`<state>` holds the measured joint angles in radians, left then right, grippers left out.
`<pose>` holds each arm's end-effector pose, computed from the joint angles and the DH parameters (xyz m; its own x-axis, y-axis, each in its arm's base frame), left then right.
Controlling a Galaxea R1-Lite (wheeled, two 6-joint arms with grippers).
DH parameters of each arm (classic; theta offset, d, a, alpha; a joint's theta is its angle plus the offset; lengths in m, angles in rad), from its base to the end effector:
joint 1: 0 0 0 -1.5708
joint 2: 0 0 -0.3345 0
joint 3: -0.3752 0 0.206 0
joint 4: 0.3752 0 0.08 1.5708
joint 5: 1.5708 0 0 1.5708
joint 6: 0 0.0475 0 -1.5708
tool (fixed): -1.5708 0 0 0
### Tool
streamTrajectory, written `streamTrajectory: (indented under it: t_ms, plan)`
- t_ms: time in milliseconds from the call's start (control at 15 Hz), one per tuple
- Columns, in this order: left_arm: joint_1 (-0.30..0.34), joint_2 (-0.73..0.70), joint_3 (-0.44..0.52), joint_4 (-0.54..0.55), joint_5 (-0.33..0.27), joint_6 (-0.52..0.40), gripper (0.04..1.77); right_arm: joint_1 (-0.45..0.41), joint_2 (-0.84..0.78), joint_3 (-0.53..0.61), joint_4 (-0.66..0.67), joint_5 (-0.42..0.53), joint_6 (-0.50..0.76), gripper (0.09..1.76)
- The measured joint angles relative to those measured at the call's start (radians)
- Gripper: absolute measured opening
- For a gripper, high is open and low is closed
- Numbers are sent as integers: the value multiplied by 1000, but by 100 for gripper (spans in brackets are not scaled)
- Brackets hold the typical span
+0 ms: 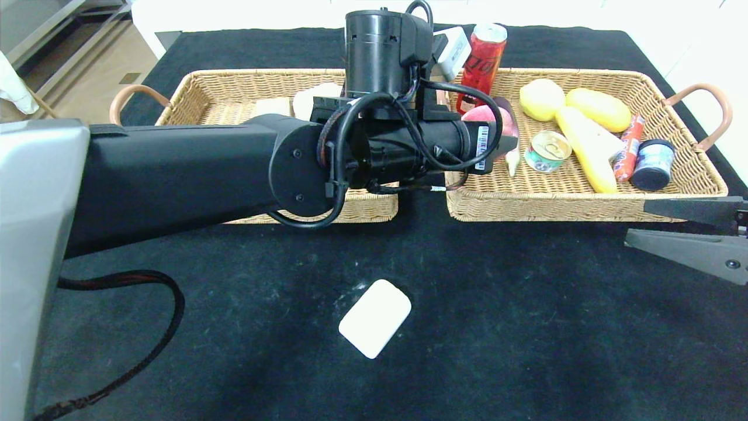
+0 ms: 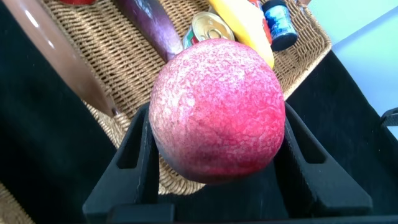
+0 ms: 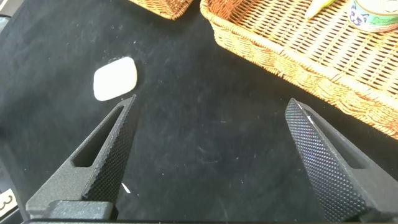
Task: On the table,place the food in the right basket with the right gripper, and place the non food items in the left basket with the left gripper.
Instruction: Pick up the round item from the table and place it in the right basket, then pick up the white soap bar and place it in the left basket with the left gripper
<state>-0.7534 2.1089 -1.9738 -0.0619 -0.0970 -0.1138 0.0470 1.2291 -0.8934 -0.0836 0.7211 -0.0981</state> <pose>0.3604 -0.3444 0.3269 0.6577 -0.7497 -0.0728 0.7404 0.6613 -0.1203 0.2041 0.0410 0.2944 0.6955 0.6937 -0.1873 -0.6951 0.7156 0.0690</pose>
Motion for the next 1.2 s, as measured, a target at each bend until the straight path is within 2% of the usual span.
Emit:
streamTrajectory:
  t_ms: [200, 400, 600, 1200]
  plan:
    - [3, 12, 0, -14, 0, 5, 107, 0, 0, 0, 0, 0, 1, 171]
    - [6, 16, -1, -14, 0, 7, 129, 0, 0, 0, 0, 0, 0, 171]
    - [6, 14, -1, -10, 0, 7, 142, 0, 0, 1, 0, 0, 0, 171]
    - [6, -23, 2, 33, 7, 10, 162, 1, 0, 3, 0, 0, 0, 171]
